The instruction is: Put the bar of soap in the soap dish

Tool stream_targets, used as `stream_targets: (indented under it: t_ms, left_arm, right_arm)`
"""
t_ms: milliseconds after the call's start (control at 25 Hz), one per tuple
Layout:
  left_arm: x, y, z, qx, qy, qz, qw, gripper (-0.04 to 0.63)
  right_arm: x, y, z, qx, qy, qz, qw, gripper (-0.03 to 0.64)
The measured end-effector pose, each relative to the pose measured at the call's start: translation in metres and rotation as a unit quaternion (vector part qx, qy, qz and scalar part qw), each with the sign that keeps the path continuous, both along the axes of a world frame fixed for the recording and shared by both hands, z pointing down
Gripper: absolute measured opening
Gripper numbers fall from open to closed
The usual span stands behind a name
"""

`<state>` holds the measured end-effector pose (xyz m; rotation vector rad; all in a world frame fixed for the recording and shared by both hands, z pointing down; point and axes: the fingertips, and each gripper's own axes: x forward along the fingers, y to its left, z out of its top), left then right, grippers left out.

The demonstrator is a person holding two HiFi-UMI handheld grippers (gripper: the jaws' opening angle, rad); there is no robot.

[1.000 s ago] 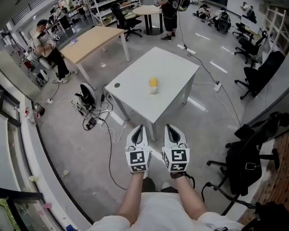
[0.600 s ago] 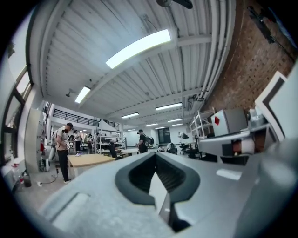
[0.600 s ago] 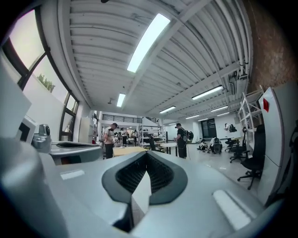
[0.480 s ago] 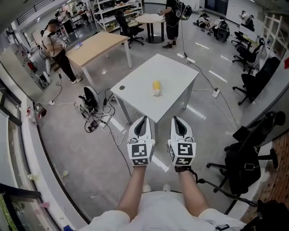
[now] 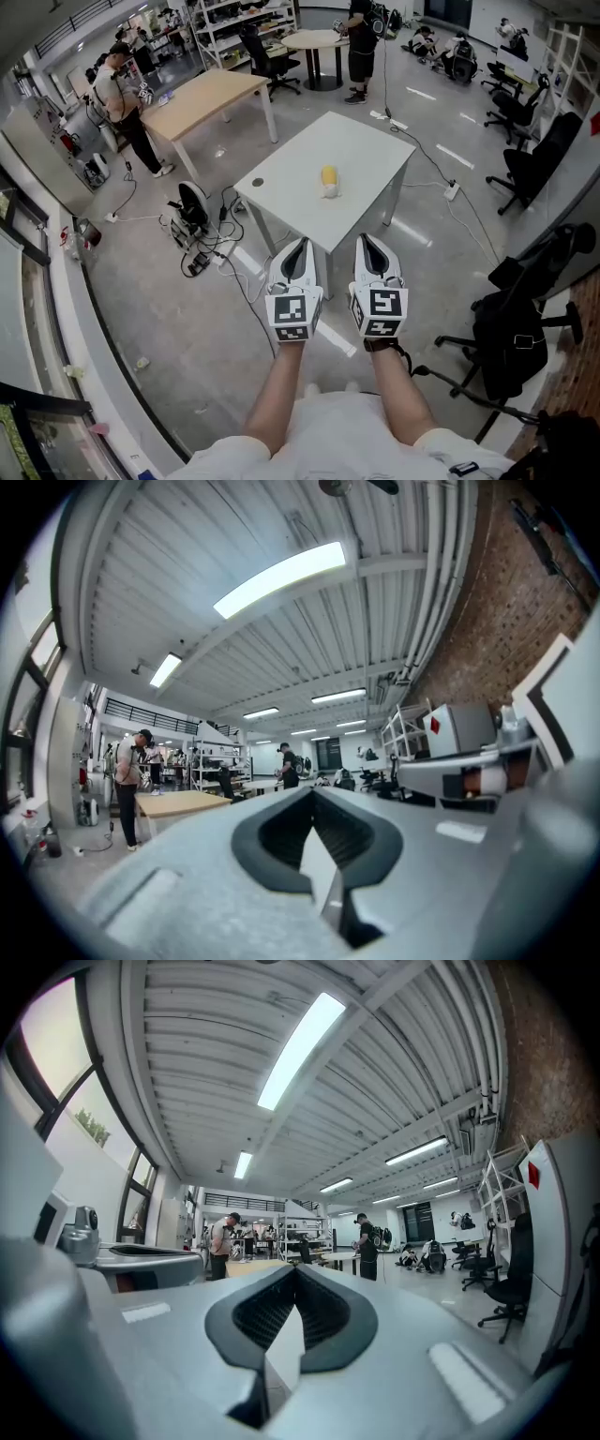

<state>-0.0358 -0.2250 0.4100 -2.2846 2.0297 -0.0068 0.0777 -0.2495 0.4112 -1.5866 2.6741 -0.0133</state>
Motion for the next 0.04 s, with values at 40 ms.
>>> stream_targets:
  t_ms: [40]
  left_arm:
    - [-0.0022,0.0001,-0.0002,0.001,-0.001,-0.002,1.0000,0.002]
  right_arm:
    - [-0.0021,0.0001,0.0001,0.000,0.000,-0.002,1.000,0.011]
